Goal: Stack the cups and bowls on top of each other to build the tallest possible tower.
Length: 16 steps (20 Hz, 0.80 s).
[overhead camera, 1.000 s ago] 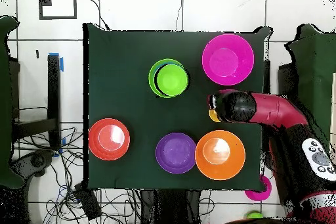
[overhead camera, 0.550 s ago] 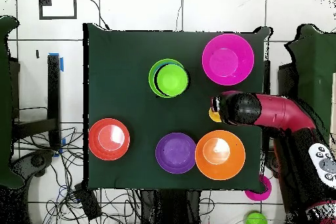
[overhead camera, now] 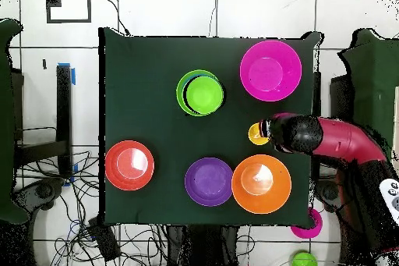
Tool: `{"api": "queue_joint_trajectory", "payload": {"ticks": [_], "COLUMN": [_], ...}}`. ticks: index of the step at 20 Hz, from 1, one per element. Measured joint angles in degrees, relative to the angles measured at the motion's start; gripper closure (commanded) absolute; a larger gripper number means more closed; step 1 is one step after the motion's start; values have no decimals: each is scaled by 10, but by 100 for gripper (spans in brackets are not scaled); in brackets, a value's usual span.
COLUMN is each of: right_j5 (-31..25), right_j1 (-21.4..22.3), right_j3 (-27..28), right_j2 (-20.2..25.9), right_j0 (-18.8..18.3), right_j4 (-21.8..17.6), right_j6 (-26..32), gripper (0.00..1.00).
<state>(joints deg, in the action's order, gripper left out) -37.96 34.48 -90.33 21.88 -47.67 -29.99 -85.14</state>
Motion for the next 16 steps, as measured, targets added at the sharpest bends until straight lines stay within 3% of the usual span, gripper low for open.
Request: {"api": "queue_joint_trajectory", "payload": {"ticks": [16], "right_j5": [0], "right_j1": [-52], "right_j3": [-16], "right_j2": [0], "right_j0": [-17], "right_j4": [-10], "right_j6": [0], "gripper": [0]}}
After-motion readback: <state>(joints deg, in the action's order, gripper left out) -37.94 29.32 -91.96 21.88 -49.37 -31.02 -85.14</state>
